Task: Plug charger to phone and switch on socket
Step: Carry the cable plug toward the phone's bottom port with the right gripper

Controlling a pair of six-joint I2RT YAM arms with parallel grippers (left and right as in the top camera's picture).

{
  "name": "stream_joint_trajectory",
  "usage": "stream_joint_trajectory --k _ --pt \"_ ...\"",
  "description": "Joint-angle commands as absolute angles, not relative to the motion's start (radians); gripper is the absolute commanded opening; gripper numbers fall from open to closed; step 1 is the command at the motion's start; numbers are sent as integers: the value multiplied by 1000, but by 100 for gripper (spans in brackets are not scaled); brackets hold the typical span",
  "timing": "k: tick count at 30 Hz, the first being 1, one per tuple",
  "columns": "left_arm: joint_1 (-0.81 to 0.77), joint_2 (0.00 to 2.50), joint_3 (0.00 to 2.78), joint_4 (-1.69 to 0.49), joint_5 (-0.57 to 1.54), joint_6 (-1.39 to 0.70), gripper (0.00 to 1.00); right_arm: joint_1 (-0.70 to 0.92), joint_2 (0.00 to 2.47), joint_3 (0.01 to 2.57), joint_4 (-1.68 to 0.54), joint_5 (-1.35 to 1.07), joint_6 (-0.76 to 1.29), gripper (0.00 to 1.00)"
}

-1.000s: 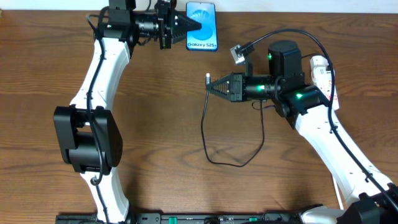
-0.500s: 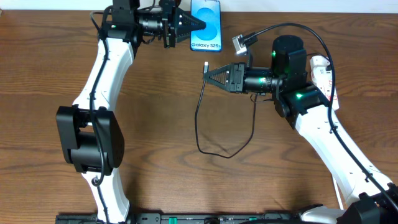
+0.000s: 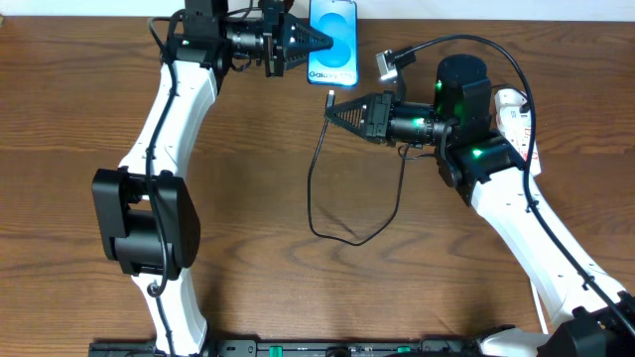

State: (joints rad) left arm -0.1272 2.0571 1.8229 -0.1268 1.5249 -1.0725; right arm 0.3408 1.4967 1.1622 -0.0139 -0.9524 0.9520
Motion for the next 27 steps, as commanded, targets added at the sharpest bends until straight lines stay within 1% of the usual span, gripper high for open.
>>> stream_joint_trajectory --k 1,27 --pt "-130 2031 1839 -117 1571 -1036 7 346 1485 1166 -10 -953 972 1" --pt "-130 2030 1839 -117 1571 -1036 7 346 1485 1166 -20 -953 971 1"
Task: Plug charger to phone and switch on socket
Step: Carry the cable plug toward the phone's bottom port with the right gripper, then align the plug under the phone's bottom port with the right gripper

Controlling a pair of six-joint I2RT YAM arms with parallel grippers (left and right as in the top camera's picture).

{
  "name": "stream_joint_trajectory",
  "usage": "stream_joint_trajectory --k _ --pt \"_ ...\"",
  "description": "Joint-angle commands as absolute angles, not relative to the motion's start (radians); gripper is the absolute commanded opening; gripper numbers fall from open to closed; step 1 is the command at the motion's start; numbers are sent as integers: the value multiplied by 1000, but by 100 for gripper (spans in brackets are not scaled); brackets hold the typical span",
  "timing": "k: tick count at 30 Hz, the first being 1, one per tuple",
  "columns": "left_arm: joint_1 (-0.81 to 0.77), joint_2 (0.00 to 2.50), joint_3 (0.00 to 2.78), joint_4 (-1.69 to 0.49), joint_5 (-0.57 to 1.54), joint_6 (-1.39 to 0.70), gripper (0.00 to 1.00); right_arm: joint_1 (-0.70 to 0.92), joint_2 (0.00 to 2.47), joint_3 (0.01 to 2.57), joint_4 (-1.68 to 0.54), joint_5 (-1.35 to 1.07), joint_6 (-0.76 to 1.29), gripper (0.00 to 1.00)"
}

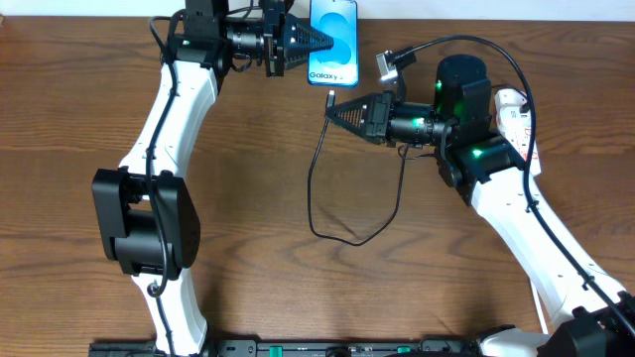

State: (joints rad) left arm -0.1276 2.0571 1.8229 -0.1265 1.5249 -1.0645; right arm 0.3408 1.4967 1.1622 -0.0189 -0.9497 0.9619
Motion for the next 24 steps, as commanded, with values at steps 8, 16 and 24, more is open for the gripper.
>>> stream_joint_trajectory --k 8,16,24 --pt "-130 2031 1839 -117 1571 -1032 7 346 1485 1166 -39 -952 960 1" --pt "-130 2031 1839 -117 1571 -1029 7 346 1485 1166 -45 -965 949 1" --pt "-130 2031 1839 -117 1571 -1029 7 346 1485 1166 -45 -964 949 1"
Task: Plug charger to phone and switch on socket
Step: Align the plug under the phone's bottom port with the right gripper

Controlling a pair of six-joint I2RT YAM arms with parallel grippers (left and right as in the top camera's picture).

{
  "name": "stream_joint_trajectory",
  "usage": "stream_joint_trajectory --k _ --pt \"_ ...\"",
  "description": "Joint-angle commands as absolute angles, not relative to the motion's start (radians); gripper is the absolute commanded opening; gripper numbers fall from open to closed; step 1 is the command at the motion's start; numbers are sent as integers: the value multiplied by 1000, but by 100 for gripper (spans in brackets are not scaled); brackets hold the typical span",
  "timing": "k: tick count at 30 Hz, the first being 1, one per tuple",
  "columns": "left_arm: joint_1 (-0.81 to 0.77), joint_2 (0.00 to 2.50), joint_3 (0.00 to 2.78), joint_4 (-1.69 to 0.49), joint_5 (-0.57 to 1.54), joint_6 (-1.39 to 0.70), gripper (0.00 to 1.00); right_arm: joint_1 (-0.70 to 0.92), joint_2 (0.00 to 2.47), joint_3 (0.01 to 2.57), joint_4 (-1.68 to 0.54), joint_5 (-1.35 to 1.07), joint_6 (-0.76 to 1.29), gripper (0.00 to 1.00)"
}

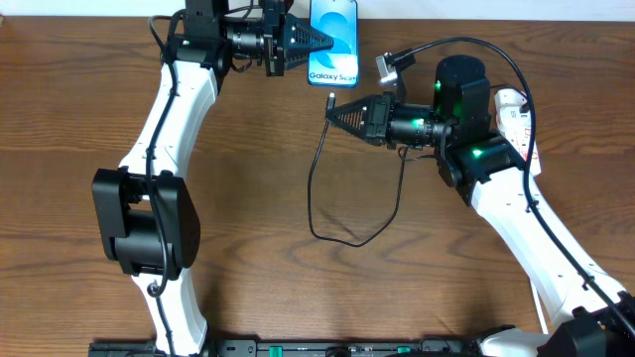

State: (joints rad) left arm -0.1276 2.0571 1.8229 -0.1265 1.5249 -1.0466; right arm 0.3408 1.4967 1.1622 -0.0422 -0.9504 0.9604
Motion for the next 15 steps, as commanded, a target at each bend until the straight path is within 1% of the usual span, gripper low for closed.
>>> stream_joint_trajectory --k 1,15 --pt "-130 2031 1839 -117 1571 -1029 7 346 1485 1166 -44 -963 949 1" --pt "-130 2030 1839 -117 1571 -1014 7 332 1485 1166 -25 -975 946 1"
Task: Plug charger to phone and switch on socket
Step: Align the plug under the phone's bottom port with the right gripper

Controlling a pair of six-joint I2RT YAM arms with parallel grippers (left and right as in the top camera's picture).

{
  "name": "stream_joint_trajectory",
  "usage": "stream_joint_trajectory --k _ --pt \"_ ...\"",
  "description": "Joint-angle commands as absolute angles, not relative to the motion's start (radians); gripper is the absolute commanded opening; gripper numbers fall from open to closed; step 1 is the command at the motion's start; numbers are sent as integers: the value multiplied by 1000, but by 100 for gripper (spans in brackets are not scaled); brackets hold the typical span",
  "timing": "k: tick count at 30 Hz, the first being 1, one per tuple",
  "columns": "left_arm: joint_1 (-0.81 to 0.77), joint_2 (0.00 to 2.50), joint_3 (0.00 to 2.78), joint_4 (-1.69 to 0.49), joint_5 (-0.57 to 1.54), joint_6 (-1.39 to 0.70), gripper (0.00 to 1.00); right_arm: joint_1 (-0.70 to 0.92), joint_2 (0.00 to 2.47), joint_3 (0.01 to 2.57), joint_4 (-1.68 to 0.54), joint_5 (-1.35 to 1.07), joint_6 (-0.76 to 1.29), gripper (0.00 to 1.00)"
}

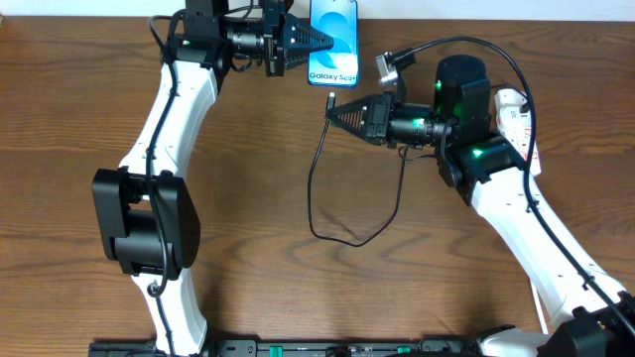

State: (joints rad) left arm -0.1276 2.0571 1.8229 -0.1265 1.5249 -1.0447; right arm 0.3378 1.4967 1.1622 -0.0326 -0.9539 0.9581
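Observation:
A blue phone (337, 40) labelled Galaxy lies at the table's far edge. My left gripper (327, 42) points right, its fingers drawn together to a tip over the phone's left side. Just below the phone's bottom edge is the plug end (330, 97) of the black charger cable (316, 203). My right gripper (330, 112) points left and is shut on the cable just behind that plug. The cable loops down over the table and back up to a grey adapter (387, 65). A white socket strip (513, 114) lies at the right, partly behind the right arm.
Brown wooden table (258, 248) with the cable loop lying mid-table. The left arm's base (144, 223) stands at the left, and the right arm runs in from the lower right. A black rail (298, 347) lines the near edge.
At every moment the left gripper's tip stayed over the phone and the right gripper held the cable's plug end just below the phone. Only the phone's label shows a little more fully now than at the oldest moment.

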Motion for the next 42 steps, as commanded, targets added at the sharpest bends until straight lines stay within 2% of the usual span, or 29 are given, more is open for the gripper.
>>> stream_joint_trajectory --k 1,42 --pt "-130 2031 1839 -117 1571 -1013 8 332 1485 1166 -22 -975 947 1" --pt "-131 2030 1839 -118 1571 -1011 7 333 1487 1166 -18 -922 992 1"
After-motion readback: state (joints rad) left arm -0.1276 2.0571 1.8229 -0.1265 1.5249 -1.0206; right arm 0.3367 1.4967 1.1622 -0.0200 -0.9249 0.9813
